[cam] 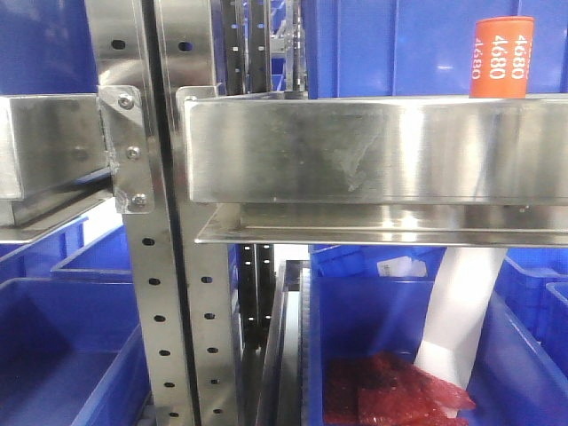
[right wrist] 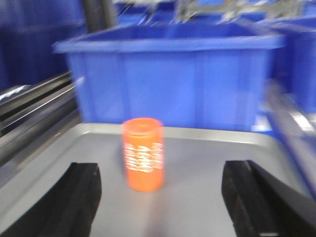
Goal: Grab orange capacitor from left shelf to right conveyor
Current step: 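Close the right gripper on the orange capacitor and lift it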
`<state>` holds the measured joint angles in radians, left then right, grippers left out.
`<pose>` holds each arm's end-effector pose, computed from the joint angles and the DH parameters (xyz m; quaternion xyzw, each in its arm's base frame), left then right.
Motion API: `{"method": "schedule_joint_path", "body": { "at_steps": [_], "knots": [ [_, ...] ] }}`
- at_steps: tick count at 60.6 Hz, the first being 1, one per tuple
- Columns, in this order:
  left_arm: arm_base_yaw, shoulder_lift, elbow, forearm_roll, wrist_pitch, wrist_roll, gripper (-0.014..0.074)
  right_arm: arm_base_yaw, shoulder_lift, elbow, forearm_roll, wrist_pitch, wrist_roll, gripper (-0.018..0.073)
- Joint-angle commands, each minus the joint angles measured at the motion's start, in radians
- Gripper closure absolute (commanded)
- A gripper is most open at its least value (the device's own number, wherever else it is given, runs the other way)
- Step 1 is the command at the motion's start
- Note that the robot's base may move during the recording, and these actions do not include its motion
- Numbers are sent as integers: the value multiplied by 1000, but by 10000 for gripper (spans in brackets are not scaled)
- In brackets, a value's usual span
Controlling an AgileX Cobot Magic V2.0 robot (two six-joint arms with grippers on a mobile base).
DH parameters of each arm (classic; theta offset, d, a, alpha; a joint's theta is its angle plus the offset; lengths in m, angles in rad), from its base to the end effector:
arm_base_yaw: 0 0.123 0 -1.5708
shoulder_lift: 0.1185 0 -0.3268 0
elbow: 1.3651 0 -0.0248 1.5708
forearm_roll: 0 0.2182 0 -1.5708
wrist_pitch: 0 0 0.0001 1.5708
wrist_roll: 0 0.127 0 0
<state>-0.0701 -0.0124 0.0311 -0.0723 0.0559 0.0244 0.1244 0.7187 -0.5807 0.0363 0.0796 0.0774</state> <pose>0.0179 -0.0018 0.1988 0.0093 0.7025 -0.0433 0.7103 0.1253 0.0160 0.3628 -0.0050 0.7516 0.0794 0.6548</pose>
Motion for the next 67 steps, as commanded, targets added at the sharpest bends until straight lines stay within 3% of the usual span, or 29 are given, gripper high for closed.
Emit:
{"method": "schedule_joint_path", "body": {
  "at_steps": [1,27,60,67],
  "knots": [
    [0,-13,-4,-2,-87,0,723,23,77,-57,-2,-156,-3,-45],
    [0,-13,-4,-2,-87,0,723,43,443,-132,-2,-391,-3,-45],
    [0,-13,-4,-2,-87,0,723,43,692,-173,-2,-550,-3,-44],
    [0,-13,-4,-2,-87,0,723,43,714,-173,-2,-583,-3,22]
  ]
}}
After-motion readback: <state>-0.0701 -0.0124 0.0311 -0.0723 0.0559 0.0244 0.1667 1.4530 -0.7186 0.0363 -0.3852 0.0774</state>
